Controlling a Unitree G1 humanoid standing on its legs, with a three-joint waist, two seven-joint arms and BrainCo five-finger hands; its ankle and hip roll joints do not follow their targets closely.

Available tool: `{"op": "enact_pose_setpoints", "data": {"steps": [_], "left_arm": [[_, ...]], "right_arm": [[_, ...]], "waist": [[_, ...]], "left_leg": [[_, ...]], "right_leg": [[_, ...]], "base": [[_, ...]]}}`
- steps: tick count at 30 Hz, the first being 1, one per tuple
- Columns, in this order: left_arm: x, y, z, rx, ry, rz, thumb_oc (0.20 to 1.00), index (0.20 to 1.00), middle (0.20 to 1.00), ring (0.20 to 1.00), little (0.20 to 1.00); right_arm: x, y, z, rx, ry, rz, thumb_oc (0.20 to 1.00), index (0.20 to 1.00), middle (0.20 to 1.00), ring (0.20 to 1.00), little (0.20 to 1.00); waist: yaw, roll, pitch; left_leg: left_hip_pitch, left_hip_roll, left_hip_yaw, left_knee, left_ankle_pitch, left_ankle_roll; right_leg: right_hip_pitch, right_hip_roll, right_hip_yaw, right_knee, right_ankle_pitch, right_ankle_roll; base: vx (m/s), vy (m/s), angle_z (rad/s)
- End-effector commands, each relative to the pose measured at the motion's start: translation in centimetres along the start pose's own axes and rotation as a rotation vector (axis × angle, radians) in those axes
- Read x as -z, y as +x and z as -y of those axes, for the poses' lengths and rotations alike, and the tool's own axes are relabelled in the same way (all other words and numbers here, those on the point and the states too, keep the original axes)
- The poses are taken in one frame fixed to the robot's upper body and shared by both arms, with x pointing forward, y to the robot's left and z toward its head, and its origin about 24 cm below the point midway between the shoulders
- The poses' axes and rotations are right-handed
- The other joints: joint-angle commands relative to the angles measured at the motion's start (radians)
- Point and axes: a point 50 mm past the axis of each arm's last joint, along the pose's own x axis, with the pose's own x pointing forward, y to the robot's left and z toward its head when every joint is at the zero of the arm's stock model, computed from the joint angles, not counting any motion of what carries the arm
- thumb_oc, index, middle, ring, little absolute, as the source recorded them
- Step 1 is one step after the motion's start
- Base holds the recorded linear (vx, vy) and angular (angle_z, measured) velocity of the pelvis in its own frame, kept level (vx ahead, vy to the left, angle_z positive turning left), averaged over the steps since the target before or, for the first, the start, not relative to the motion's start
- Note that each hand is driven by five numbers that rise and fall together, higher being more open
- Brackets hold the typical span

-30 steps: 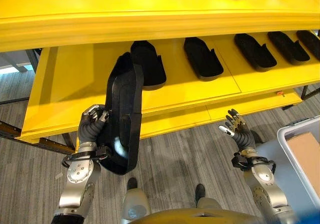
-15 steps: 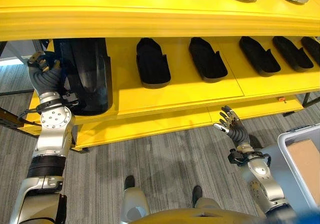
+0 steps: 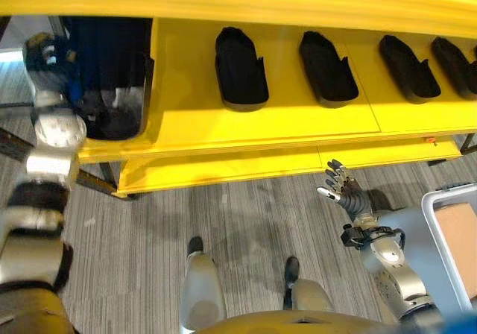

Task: Move parts from the plastic box to the shelf.

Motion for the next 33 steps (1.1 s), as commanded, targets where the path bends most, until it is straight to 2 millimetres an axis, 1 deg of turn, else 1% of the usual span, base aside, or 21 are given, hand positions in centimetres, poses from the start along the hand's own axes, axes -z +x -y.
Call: {"op": "enact_pose_setpoints", "data": {"steps": [1,3,8,10,11,13,14,16,18,19,21,26,27,31,32,33], "left_arm": [[-2.2,1.6,-1.8,-0.074,-0.064,0.058,0.200,0.200,0.200,0.200,0.200],[-2.4,1.9,-1.8,-0.077,-0.065,0.056,0.200,0.200,0.200,0.200,0.200],[-3.5,2.8,-0.6,-0.073,-0.127,0.042,0.200,0.200,0.200,0.200,0.200],[-3.8,2.9,-0.3,-0.077,-0.178,0.035,0.200,0.200,0.200,0.200,0.200],[-3.7,3.0,-0.1,-0.097,-0.256,0.008,0.200,0.200,0.200,0.200,0.200],[-3.7,3.1,0.1,-0.112,-0.321,-0.020,0.200,0.200,0.200,0.200,0.200],[-3.7,3.1,0.1,-0.112,-0.321,-0.020,0.200,0.200,0.200,0.200,0.200],[-3.9,3.1,0.7,-0.113,-0.394,-0.032,0.200,0.200,0.200,0.200,0.200],[-4.0,3.1,0.9,-0.110,-0.422,-0.037,0.200,0.200,0.200,0.200,0.200],[-3.7,3.0,1.0,-0.117,-0.448,-0.056,0.200,0.200,0.200,0.200,0.200],[-3.8,3.1,1.2,-0.125,-0.486,-0.072,0.200,0.200,0.200,0.200,0.200],[-3.4,3.2,1.0,-0.140,-0.510,-0.099,0.200,0.200,0.200,0.200,0.200],[-3.3,3.4,0.7,-0.149,-0.505,-0.105,0.200,0.200,0.200,0.200,0.200],[-3.1,3.6,0.1,-0.152,-0.461,-0.114,0.200,0.200,0.200,0.200,0.200],[-3.3,3.8,-0.2,-0.152,-0.430,-0.106,0.200,0.200,0.200,0.200,0.200],[-3.5,3.9,-0.3,-0.154,-0.421,-0.098,0.200,0.200,0.200,0.200,0.200]], "right_arm": [[-1.8,0.0,0.3,-0.011,-0.008,0.091,1.000,1.000,1.000,1.000,1.000],[-1.9,0.0,0.4,-0.010,-0.007,0.094,1.000,1.000,1.000,1.000,1.000],[-2.1,0.2,0.4,-0.007,0.001,0.107,1.000,1.000,1.000,1.000,1.000],[-2.1,0.2,0.2,-0.009,0.004,0.109,1.000,1.000,1.000,1.000,1.000],[-2.2,0.3,0.1,-0.009,0.006,0.112,1.000,1.000,1.000,1.000,1.000],[-2.2,0.4,0.0,-0.008,0.010,0.109,1.000,1.000,1.000,1.000,1.000],[-2.2,0.4,0.0,-0.008,0.010,0.109,1.000,1.000,1.000,1.000,1.000],[-2.2,0.3,0.1,-0.002,0.006,0.108,1.000,1.000,1.000,1.000,1.000],[-2.1,0.3,0.2,0.002,0.001,0.103,1.000,1.000,1.000,1.000,1.000],[-2.1,0.3,0.2,0.004,0.000,0.100,1.000,1.000,1.000,1.000,1.000],[-2.1,0.3,0.3,0.004,-0.002,0.101,1.000,1.000,1.000,1.000,1.000],[-2.2,0.3,0.4,0.006,-0.004,0.100,1.000,1.000,1.000,1.000,1.000],[-2.3,0.3,0.5,0.007,-0.001,0.106,1.000,1.000,1.000,1.000,1.000],[-2.3,0.2,0.6,0.004,-0.002,0.103,1.000,1.000,1.000,1.000,1.000],[-2.3,0.2,0.7,0.006,-0.005,0.105,1.000,1.000,1.000,1.000,1.000],[-2.4,0.2,0.8,0.007,-0.004,0.110,1.000,1.000,1.000,1.000,1.000]], "waist": [[0.014,0.008,-0.052],[0.014,0.005,-0.049],[0.003,-0.006,-0.029],[0.001,-0.011,-0.022],[-0.002,-0.017,-0.015],[-0.004,-0.021,-0.012],[-0.004,-0.021,-0.012],[-0.007,-0.024,-0.010],[-0.009,-0.025,-0.010],[-0.011,-0.025,-0.012],[-0.017,-0.027,-0.013],[-0.027,-0.024,-0.019],[-0.031,-0.024,-0.019],[-0.038,-0.026,-0.021],[-0.037,-0.024,-0.018],[-0.041,-0.026,-0.021]], "left_leg": [[0.051,0.072,-0.001,-0.060,0.078,-0.035],[0.041,0.071,-0.005,-0.053,0.077,-0.034],[-0.012,0.067,-0.015,-0.025,0.075,-0.033],[-0.028,0.067,-0.015,-0.011,0.071,-0.031],[-0.048,0.065,-0.014,0.005,0.065,-0.029],[-0.064,0.065,-0.012,0.019,0.059,-0.027],[-0.066,0.065,-0.012,0.020,0.059,-0.027],[-0.081,0.062,-0.011,0.032,0.053,-0.025],[-0.090,0.062,-0.011,0.041,0.049,-0.023],[-0.099,0.061,-0.009,0.048,0.046,-0.022],[-0.110,0.061,-0.007,0.056,0.041,-0.021],[-0.129,0.059,0.001,0.068,0.033,-0.018],[-0.138,0.059,0.004,0.070,0.032,-0.015],[-0.152,0.061,0.008,0.080,0.029,-0.012],[-0.156,0.066,0.008,0.091,0.019,-0.012],[-0.163,0.062,0.010,0.085,0.026,-0.011]], "right_leg": [[0.004,-0.064,0.047,0.138,-0.005,0.050],[-0.001,-0.064,0.045,0.142,-0.005,0.050],[-0.031,-0.063,0.041,0.139,0.005,0.051],[-0.043,-0.065,0.041,0.142,0.008,0.051],[-0.057,-0.065,0.045,0.142,0.013,0.051],[-0.064,-0.068,0.047,0.140,0.015,0.051],[-0.065,-0.067,0.047,0.140,0.015,0.051],[-0.072,-0.069,0.048,0.136,0.017,0.050],[-0.075,-0.069,0.050,0.134,0.017,0.048],[-0.078,-0.071,0.053,0.128,0.019,0.048],[-0.084,-0.071,0.056,0.123,0.022,0.048],[-0.095,-0.074,0.062,0.111,0.028,0.051],[-0.100,-0.074,0.065,0.103,0.034,0.051],[-0.109,-0.076,0.068,0.097,0.041,0.053],[-0.108,-0.073,0.070,0.096,0.039,0.054],[-0.112,-0.077,0.070,0.091,0.044,0.054]], "base": [[-0.03,-0.007,0.03],[-0.04,-0.003,0.01],[-0.04,0.011,0.03],[-0.03,0.026,0.02],[-0.02,0.032,-0.03],[0.00,0.033,-0.04],[0.00,0.033,-0.04],[0.01,0.017,0.00],[0.02,0.034,0.04],[0.02,0.044,0.02],[0.02,0.035,-0.02],[0.02,0.031,-0.12],[0.01,0.044,-0.10],[0.00,0.024,-0.03],[0.00,0.000,0.00],[-0.01,0.032,-0.02]]}}
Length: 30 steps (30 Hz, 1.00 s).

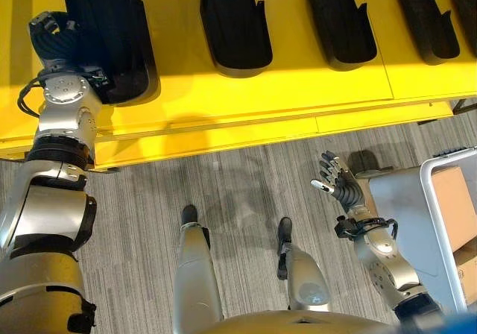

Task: Move parts from the plastic box to the shelf.

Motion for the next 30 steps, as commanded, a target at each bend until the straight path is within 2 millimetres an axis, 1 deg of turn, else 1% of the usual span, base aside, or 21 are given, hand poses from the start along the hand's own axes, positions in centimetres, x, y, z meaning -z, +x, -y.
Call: {"op": "enact_pose_setpoints", "data": {"steps": [1,2,4,5,6,11,15,18,23,24,25,30], "left_arm": [[-4.6,1.6,-1.9,-0.062,0.002,0.150,0.200,0.200,0.200,0.200,0.200],[-4.8,1.6,-2.0,-0.062,0.013,0.157,0.200,0.200,0.200,0.200,0.200],[-5.2,1.8,-2.2,-0.062,0.045,0.169,0.200,0.200,0.200,0.200,0.200],[-5.9,2.0,-2.5,-0.068,0.097,0.187,0.200,0.200,0.200,0.200,0.200],[-6.0,2.1,-2.7,-0.071,0.100,0.188,0.200,0.200,0.200,0.200,0.200],[-6.9,2.5,-3.3,-0.094,0.114,0.197,0.200,0.200,0.200,0.200,0.200],[-7.2,2.6,-3.6,-0.099,0.135,0.197,0.200,0.200,0.200,0.200,0.200],[-7.5,2.7,-3.5,-0.099,0.132,0.201,0.200,0.200,0.200,0.200,0.200],[-7.8,2.6,-3.4,-0.105,0.061,0.210,0.200,0.200,0.200,0.200,0.200],[-7.7,2.6,-3.5,-0.111,0.040,0.205,0.454,0.454,0.454,0.454,0.454],[-7.6,2.5,-3.2,-0.102,-0.010,0.200,1.000,1.000,1.000,1.000,1.000],[-7.2,2.3,-2.7,-0.089,-0.099,0.183,1.000,1.000,1.000,1.000,1.000]], "right_arm": [[-1.6,-0.6,1.8,0.028,-0.010,0.074,1.000,1.000,1.000,1.000,1.000],[-1.5,-0.7,1.8,0.027,-0.010,0.073,1.000,1.000,1.000,1.000,1.000],[-1.5,-0.8,2.0,0.032,-0.009,0.072,1.000,1.000,1.000,1.000,1.000],[-1.7,-0.8,2.2,0.031,-0.010,0.081,1.000,1.000,1.000,1.000,1.000],[-1.7,-0.8,2.2,0.031,-0.011,0.081,1.000,1.000,1.000,1.000,1.000],[-1.7,-0.8,2.3,0.030,-0.012,0.084,1.000,1.000,1.000,1.000,1.000],[-1.7,-0.9,2.4,0.028,-0.012,0.080,1.000,1.000,1.000,1.000,1.000],[-1.7,-0.9,2.4,0.029,-0.012,0.080,1.000,1.000,1.000,1.000,1.000],[-1.6,-1.1,2.6,0.037,-0.014,0.075,1.000,1.000,1.000,1.000,1.000],[-1.6,-1.2,2.6,0.036,-0.016,0.073,1.000,1.000,1.000,1.000,1.000],[-1.6,-1.2,2.6,0.037,-0.019,0.071,1.000,1.000,1.000,1.000,1.000],[-1.4,-1.5,2.8,0.036,-0.029,0.057,1.000,1.000,1.000,1.000,1.000]], "waist": [[0.007,0.013,-0.073],[0.008,0.015,-0.071],[0.006,0.014,-0.075],[0.002,0.014,-0.075],[0.003,0.015,-0.074],[0.003,0.014,-0.073],[0.003,0.011,-0.073],[0.002,0.011,-0.075],[0.001,0.011,-0.078],[0.001,0.011,-0.079],[0.000,0.011,-0.080],[-0.003,0.015,-0.090]], "left_leg": [[0.011,0.077,-0.007,-0.046,0.077,-0.051],[0.009,0.080,-0.007,-0.037,0.068,-0.052],[-0.001,0.075,-0.005,-0.039,0.074,-0.050],[-0.016,0.075,-0.004,-0.034,0.073,-0.048],[-0.020,0.076,-0.003,-0.025,0.065,-0.048],[-0.047,0.071,-0.001,-0.010,0.059,-0.045],[-0.065,0.068,0.001,0.004,0.052,-0.041],[-0.081,0.066,0.001,0.017,0.048,-0.038],[-0.101,0.064,0.002,0.034,0.039,-0.034],[-0.102,0.064,0.003,0.034,0.037,-0.033],[-0.110,0.062,0.003,0.042,0.034,-0.032],[-0.119,0.062,0.003,0.051,0.027,-0.032]], "right_leg": [[0.038,-0.052,0.043,0.065,0.024,0.060],[0.041,-0.049,0.043,0.065,0.022,0.060],[0.036,-0.053,0.043,0.058,0.033,0.063],[0.031,-0.057,0.042,0.049,0.043,0.065],[0.032,-0.056,0.044,0.048,0.043,0.065],[0.029,-0.063,0.042,0.029,0.061,0.070],[0.026,-0.066,0.043,0.017,0.073,0.071],[0.023,-0.068,0.044,0.010,0.081,0.074],[0.022,-0.072,0.043,-0.001,0.082,0.075],[0.020,-0.073,0.044,0.000,0.082,0.075],[0.016,-0.074,0.048,0.001,0.082,0.076],[0.013,-0.075,0.047,0.004,0.072,0.075]], "base": [[0.00,0.000,0.00],[0.00,0.000,0.00],[0.00,0.000,0.00],[0.00,0.000,0.00],[0.00,0.033,0.01],[0.00,0.006,0.00],[0.00,0.000,0.00],[0.00,0.000,0.00],[0.00,0.003,-0.01],[0.00,0.027,-0.06],[0.00,0.024,-0.05],[0.00,0.006,-0.01]]}}
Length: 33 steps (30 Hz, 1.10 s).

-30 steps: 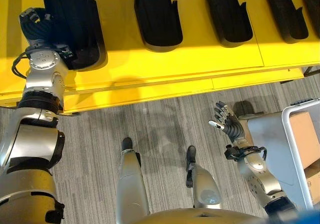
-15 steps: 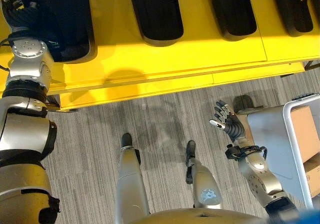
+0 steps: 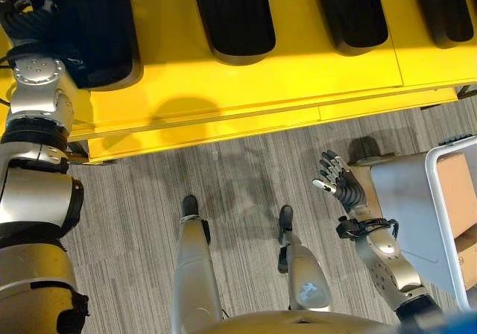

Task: Move parts from the plastic box to the shelf.

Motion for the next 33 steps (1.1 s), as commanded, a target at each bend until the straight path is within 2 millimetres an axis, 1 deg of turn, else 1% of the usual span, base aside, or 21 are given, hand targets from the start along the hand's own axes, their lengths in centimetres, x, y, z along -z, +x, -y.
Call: {"op": "enact_pose_setpoints", "data": {"steps": [1,3,6,11,16,17,21,22,23,24,25,26,27,28,29,30,32,33], "left_arm": [[-3.7,1.0,-1.5,-0.064,-0.144,0.124,1.000,1.000,1.000,1.000,1.000],[-3.5,0.9,-1.5,-0.075,-0.197,0.113,1.000,1.000,1.000,1.000,1.000],[-3.4,0.8,-1.0,-0.062,-0.272,0.090,1.000,1.000,1.000,1.000,1.000],[-3.6,0.9,-1.2,-0.062,-0.254,0.094,1.000,1.000,1.000,1.000,1.000],[-4.4,1.1,-1.5,-0.051,-0.215,0.124,1.000,1.000,1.000,1.000,1.000],[-4.8,1.2,-2.0,-0.044,-0.171,0.150,1.000,1.000,1.000,1.000,1.000],[-5.5,1.2,-2.6,-0.021,-0.055,0.206,1.000,1.000,1.000,1.000,1.000],[-5.7,1.1,-2.7,-0.019,-0.030,0.220,1.000,1.000,1.000,1.000,1.000],[-6.2,1.1,-3.0,-0.003,0.047,0.260,1.000,1.000,1.000,1.000,1.000],[-6.2,1.1,-3.0,-0.003,0.047,0.260,1.000,1.000,1.000,1.000,1.000],[-6.8,0.9,-3.3,0.010,0.137,0.312,1.000,1.000,1.000,1.000,1.000],[-7.0,0.8,-3.5,0.015,0.180,0.334,1.000,1.000,1.000,1.000,1.000],[-7.1,0.7,-3.6,0.018,0.210,0.349,1.000,1.000,1.000,1.000,1.000],[-7.8,0.0,-3.5,0.043,0.304,0.431,1.000,1.000,1.000,1.000,1.000],[-7.8,-0.5,-3.5,0.066,0.371,0.475,1.000,1.000,1.000,1.000,1.000],[-7.7,-0.9,-3.5,0.073,0.364,0.491,1.000,1.000,1.000,1.000,1.000],[-7.7,-1.9,-3.6,0.100,0.424,0.556,1.000,1.000,1.000,1.000,1.000],[-7.2,-2.6,-3.8,0.120,0.448,0.577,1.000,1.000,1.000,1.000,1.000]], "right_arm": [[-1.4,-1.3,2.6,0.049,-0.052,0.045,1.000,1.000,1.000,1.000,1.000],[-1.3,-1.3,2.6,0.046,-0.040,0.043,1.000,1.000,1.000,1.000,1.000],[-1.3,-1.4,2.6,0.040,-0.044,0.031,1.000,1.000,1.000,1.000,1.000],[-1.3,-1.5,2.8,0.036,-0.057,0.023,1.000,1.000,1.000,1.000,1.000],[-1.4,-1.4,3.1,0.042,-0.063,0.026,1.000,1.000,1.000,1.000,1.000],[-1.5,-1.4,3.3,0.045,-0.063,0.029,1.000,1.000,1.000,1.000,1.000],[-1.7,-1.4,3.6,0.045,-0.067,0.037,1.000,1.000,1.000,1.000,1.000],[-1.8,-1.4,3.7,0.045,-0.070,0.040,1.000,1.000,1.000,1.000,1.000],[-1.9,-1.5,3.8,0.045,-0.073,0.044,1.000,1.000,1.000,1.000,1.000],[-1.9,-1.5,3.8,0.045,-0.073,0.044,1.000,1.000,1.000,1.000,1.000],[-2.0,-1.5,3.9,0.041,-0.074,0.054,1.000,1.000,1.000,1.000,1.000],[-2.1,-1.6,4.0,0.042,-0.076,0.059,1.000,1.000,1.000,1.000,1.000],[-2.2,-1.6,4.0,0.041,-0.075,0.063,1.000,1.000,1.000,1.000,1.000],[-2.3,-1.7,4.2,0.047,-0.079,0.067,1.000,1.000,1.000,1.000,1.000],[-2.4,-1.8,4.4,0.054,-0.080,0.077,1.000,1.000,1.000,1.000,1.000],[-2.5,-1.9,4.5,0.055,-0.081,0.079,1.000,1.000,1.000,1.000,1.000],[-2.6,-2.0,4.8,0.070,-0.084,0.082,1.000,1.000,1.000,1.000,1.000],[-2.6,-2.1,5.0,0.075,-0.089,0.081,1.000,1.000,1.000,1.000,1.000]], "waist": [[0.007,0.011,-0.072],[0.006,0.014,-0.077],[0.002,0.017,-0.087],[0.000,0.022,-0.097],[0.003,0.028,-0.103],[0.007,0.032,-0.108],[0.013,0.041,-0.116],[0.017,0.044,-0.114],[0.021,0.049,-0.117],[0.020,0.048,-0.118],[0.027,0.054,-0.117],[0.033,0.058,-0.113],[0.033,0.058,-0.115],[0.045,0.063,-0.107],[0.052,0.064,-0.104],[0.052,0.063,-0.105],[0.061,0.065,-0.101],[0.064,0.068,-0.099]], "left_leg": [[0.001,0.063,-0.016,0.007,0.029,-0.050],[0.001,0.061,-0.016,0.004,0.030,-0.050],[0.003,0.062,-0.015,-0.001,0.031,-0.051],[0.009,0.064,-0.016,-0.006,0.031,-0.053],[0.026,0.069,-0.015,-0.018,0.037,-0.055],[0.037,0.068,-0.015,-0.025,0.041,-0.057],[0.056,0.063,-0.014,-0.052,0.061,-0.061],[0.062,0.066,-0.015,-0.049,0.056,-0.063],[0.075,0.063,-0.012,-0.069,0.070,-0.065],[0.075,0.062,-0.012,-0.071,0.071,-0.065],[0.086,0.063,-0.010,-0.079,0.075,-0.066],[0.090,0.066,-0.010,-0.075,0.073,-0.068],[0.091,0.061,-0.009,-0.086,0.083,-0.068],[0.104,0.064,-0.010,-0.092,0.084,-0.073],[0.112,0.063,-0.011,-0.100,0.087,-0.074],[0.113,0.060,-0.010,-0.108,0.096,-0.074],[0.122,0.061,-0.012,-0.112,0.100,-0.076],[0.129,0.063,-0.010,-0.114,0.102,-0.078]], "right_leg": [[0.102,-0.068,0.027,0.046,0.033,0.070],[0.100,-0.068,0.029,0.046,0.034,0.070],[0.097,-0.067,0.029,0.048,0.026,0.068],[0.098,-0.065,0.032,0.049,0.025,0.071],[0.104,-0.064,0.033,0.052,0.025,0.072],[0.107,-0.063,0.033,0.056,0.020,0.072],[0.116,-0.067,0.028,0.056,0.017,0.069],[0.121,-0.066,0.028,0.059,0.012,0.069],[0.124,-0.070,0.025,0.058,0.012,0.069],[0.123,-0.071,0.024,0.058,0.013,0.069],[0.130,-0.071,0.023,0.059,0.009,0.068],[0.135,-0.070,0.020,0.062,0.005,0.067],[0.134,-0.073,0.018,0.061,0.007,0.067],[0.145,-0.071,0.015,0.065,-0.002,0.065],[0.149,-0.071,0.014,0.066,-0.005,0.064],[0.148,-0.074,0.012,0.066,-0.003,0.063],[0.154,-0.074,0.011,0.069,-0.008,0.061],[0.159,-0.074,0.011,0.071,-0.011,0.060]], "base": [[0.01,0.018,-0.04],[0.00,0.000,0.00],[0.00,0.000,0.00],[0.00,0.000,0.00],[0.00,0.000,0.00],[0.00,0.000,0.00],[0.00,-0.001,0.01],[0.00,0.000,0.00],[0.00,0.000,0.00],[0.00,0.000,0.00],[0.00,0.000,0.00],[0.00,0.000,0.00],[0.00,0.000,0.00],[-0.01,-0.022,0.03],[0.00,0.000,0.00],[-0.02,-0.007,0.05],[-0.02,-0.014,0.05],[-0.01,-0.011,0.04]]}}
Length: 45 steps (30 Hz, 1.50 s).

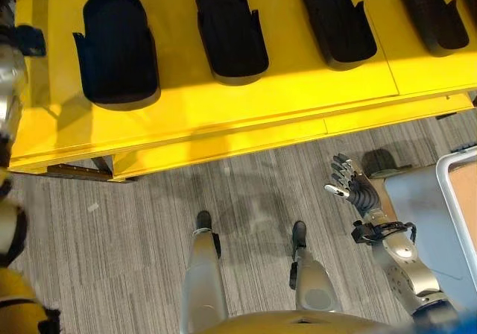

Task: Move parts from the plastic box to the shelf.

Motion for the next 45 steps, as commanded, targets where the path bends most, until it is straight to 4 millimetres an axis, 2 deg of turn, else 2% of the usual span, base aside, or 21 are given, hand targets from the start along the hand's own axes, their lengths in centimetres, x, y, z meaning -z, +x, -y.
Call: {"op": "enact_pose_setpoints", "data": {"steps": [1,4,8,13,14,20,22,30,37,45], "left_arm": [[-0.5,-0.5,-2.8,-0.099,0.097,0.093,1.000,1.000,1.000,1.000,1.000],[-0.5,-3.4,-1.6,0.026,0.161,0.164,1.000,1.000,1.000,1.000,1.000],[0.3,-7.0,0.1,0.152,0.160,0.179,1.000,1.000,1.000,1.000,1.000],[-0.7,-11.8,2.4,0.316,0.152,0.253,1.000,1.000,1.000,1.000,1.000],[-0.4,-12.9,2.7,0.347,0.139,0.235,1.000,1.000,1.000,1.000,1.000],[-1.4,-17.7,4.9,0.528,0.197,0.303,1.000,1.000,1.000,1.000,1.000],[-1.3,-18.6,5.3,0.579,0.230,0.303,1.000,1.000,1.000,1.000,1.000],[-0.2,-21.7,7.6,0.703,0.161,0.207,1.000,1.000,1.000,1.000,1.000],[1.5,-22.6,7.5,0.744,0.244,0.151,1.000,1.000,1.000,1.000,1.000],[4.4,-23.3,7.7,0.748,0.312,0.024,1.000,1.000,1.000,1.000,1.000]], "right_arm": [[-2.1,-0.6,1.8,0.040,-0.019,0.103,1.000,1.000,1.000,1.000,1.000],[-2.1,-1.0,2.4,0.066,-0.026,0.104,1.000,1.000,1.000,1.000,1.000],[-1.9,-1.3,2.8,0.083,-0.035,0.094,1.000,1.000,1.000,1.000,1.000],[-2.0,-1.6,3.2,0.111,-0.040,0.098,1.000,1.000,1.000,1.000,1.000],[-2.0,-1.8,3.3,0.112,-0.037,0.100,1.000,1.000,1.000,1.000,1.000],[-2.6,-2.4,3.9,0.138,-0.075,0.117,1.000,1.000,1.000,1.000,1.000],[-2.6,-2.4,4.0,0.141,-0.086,0.113,1.000,1.000,1.000,1.000,1.000],[-3.3,-2.0,4.0,0.146,-0.111,0.140,1.000,1.000,1.000,1.000,1.000],[-3.6,-1.6,4.0,0.157,-0.114,0.150,1.000,1.000,1.000,1.000,1.000],[-3.5,-1.5,4.2,0.169,-0.117,0.143,1.000,1.000,1.000,1.000,1.000]], "waist": [[0.019,0.003,-0.055],[0.037,0.010,-0.053],[0.048,0.015,-0.058],[0.059,0.018,-0.061],[0.057,0.020,-0.063],[0.068,0.018,-0.055],[0.069,0.019,-0.052],[0.066,0.016,-0.020],[0.064,0.019,-0.006],[0.054,0.026,0.000]], "left_leg": [[0.003,0.067,-0.028,-0.030,0.085,-0.067],[0.028,0.070,-0.030,-0.043,0.088,-0.069],[0.063,0.072,-0.027,-0.060,0.092,-0.074],[0.097,0.070,-0.029,-0.080,0.098,-0.077],[0.105,0.070,-0.026,-0.086,0.102,-0.078],[0.121,0.065,-0.028,-0.108,0.114,-0.078],[0.124,0.066,-0.030,-0.113,0.118,-0.078],[0.137,0.071,-0.030,-0.116,0.123,-0.071],[0.145,0.073,-0.024,-0.112,0.120,-0.067],[0.148,0.071,-0.015,-0.105,0.116,-0.065]], "right_leg": [[0.061,-0.064,0.009,0.107,-0.012,0.046],[0.080,-0.063,0.008,0.113,-0.027,0.042],[0.108,-0.063,0.008,0.115,-0.041,0.036],[0.146,-0.063,0.001,0.106,-0.051,0.032],[0.154,-0.065,-0.001,0.103,-0.052,0.031],[0.181,-0.063,-0.013,0.097,-0.064,0.025],[0.184,-0.061,-0.014,0.096,-0.066,0.023],[0.181,-0.056,-0.009,0.116,-0.076,0.018],[0.173,-0.054,0.003,0.135,-0.085,0.015],[0.161,-0.056,0.019,0.152,-0.091,0.014]], "base": [[0.00,0.000,0.00],[0.00,-0.003,-0.01],[0.02,-0.009,0.05],[0.02,-0.009,0.03],[0.00,0.000,0.00],[0.00,-0.011,0.04],[0.00,0.000,0.00],[0.00,0.000,0.00],[0.00,0.000,0.00],[0.00,0.022,-0.03]]}}
